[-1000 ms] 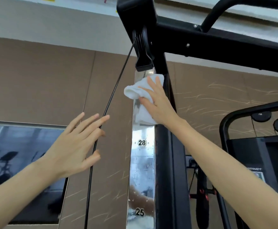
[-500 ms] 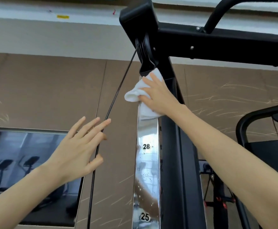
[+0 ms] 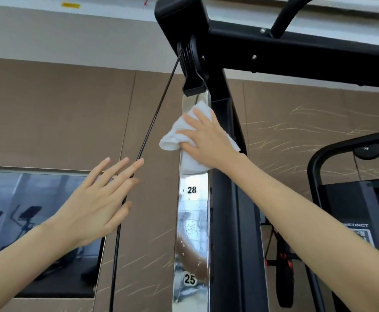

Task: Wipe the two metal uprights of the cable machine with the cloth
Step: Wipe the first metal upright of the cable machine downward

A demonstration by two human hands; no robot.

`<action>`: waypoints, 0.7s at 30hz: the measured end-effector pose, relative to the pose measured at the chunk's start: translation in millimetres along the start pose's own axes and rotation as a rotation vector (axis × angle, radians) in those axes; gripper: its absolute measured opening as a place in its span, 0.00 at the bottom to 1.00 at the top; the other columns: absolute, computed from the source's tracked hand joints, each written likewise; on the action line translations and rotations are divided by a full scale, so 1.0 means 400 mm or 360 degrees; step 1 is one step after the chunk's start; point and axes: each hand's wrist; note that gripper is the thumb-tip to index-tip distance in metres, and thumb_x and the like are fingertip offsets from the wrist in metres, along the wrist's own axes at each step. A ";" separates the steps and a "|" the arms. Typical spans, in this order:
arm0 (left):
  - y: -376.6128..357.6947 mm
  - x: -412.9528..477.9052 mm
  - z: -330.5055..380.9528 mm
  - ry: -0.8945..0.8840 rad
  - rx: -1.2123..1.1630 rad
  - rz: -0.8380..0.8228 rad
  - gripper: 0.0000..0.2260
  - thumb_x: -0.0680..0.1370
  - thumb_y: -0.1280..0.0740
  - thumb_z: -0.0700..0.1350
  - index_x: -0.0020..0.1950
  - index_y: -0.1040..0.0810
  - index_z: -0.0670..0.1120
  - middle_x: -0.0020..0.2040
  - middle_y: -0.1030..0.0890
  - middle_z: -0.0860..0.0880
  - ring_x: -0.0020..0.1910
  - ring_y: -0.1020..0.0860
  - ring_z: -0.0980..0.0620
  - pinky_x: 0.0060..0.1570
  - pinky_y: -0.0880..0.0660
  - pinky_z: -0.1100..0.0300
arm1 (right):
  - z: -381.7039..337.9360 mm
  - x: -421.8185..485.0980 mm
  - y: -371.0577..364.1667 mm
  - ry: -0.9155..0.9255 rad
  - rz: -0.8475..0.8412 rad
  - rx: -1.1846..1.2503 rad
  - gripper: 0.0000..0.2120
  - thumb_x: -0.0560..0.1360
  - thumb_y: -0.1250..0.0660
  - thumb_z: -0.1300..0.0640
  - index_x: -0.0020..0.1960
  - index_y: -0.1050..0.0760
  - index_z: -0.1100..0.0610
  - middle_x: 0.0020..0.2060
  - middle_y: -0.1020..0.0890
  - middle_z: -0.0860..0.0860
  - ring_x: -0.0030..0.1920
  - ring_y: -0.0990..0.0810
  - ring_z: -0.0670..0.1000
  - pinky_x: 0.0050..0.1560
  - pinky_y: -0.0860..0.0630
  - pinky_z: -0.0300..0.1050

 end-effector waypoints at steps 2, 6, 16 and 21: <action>-0.005 -0.007 0.005 -0.0010 -0.0021 0.0030 0.21 0.79 0.46 0.48 0.66 0.24 0.42 0.78 0.38 0.43 0.75 0.36 0.40 0.74 0.44 0.42 | -0.032 -0.037 -0.017 -0.0020 0.0044 0.0027 0.23 0.76 0.49 0.45 0.62 0.22 0.51 0.72 0.35 0.57 0.75 0.46 0.61 0.71 0.64 0.59; -0.012 -0.013 0.008 -0.0045 -0.0107 0.0088 0.20 0.80 0.47 0.45 0.70 0.27 0.44 0.79 0.39 0.43 0.77 0.39 0.41 0.75 0.47 0.44 | -0.112 -0.201 -0.040 0.0220 0.0114 0.0028 0.21 0.74 0.46 0.47 0.59 0.21 0.51 0.69 0.29 0.59 0.71 0.38 0.65 0.70 0.60 0.62; -0.023 -0.019 0.007 -0.0031 -0.0187 0.0143 0.18 0.79 0.44 0.54 0.49 0.19 0.46 0.76 0.33 0.46 0.76 0.38 0.44 0.74 0.44 0.41 | -0.087 -0.067 -0.013 -0.0078 -0.0059 -0.0315 0.22 0.77 0.48 0.45 0.63 0.24 0.53 0.72 0.35 0.58 0.73 0.42 0.63 0.70 0.57 0.66; -0.045 -0.029 0.009 -0.0052 -0.0323 0.0179 0.16 0.73 0.39 0.57 0.46 0.22 0.46 0.76 0.34 0.47 0.76 0.38 0.43 0.75 0.46 0.39 | -0.182 -0.222 -0.024 0.0158 -0.0092 -0.0258 0.21 0.75 0.45 0.45 0.60 0.23 0.53 0.68 0.29 0.59 0.69 0.35 0.64 0.69 0.50 0.67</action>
Point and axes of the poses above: each hand's wrist, its own x-axis towards the middle knuckle, its own y-axis out of the back of the hand, z = x × y
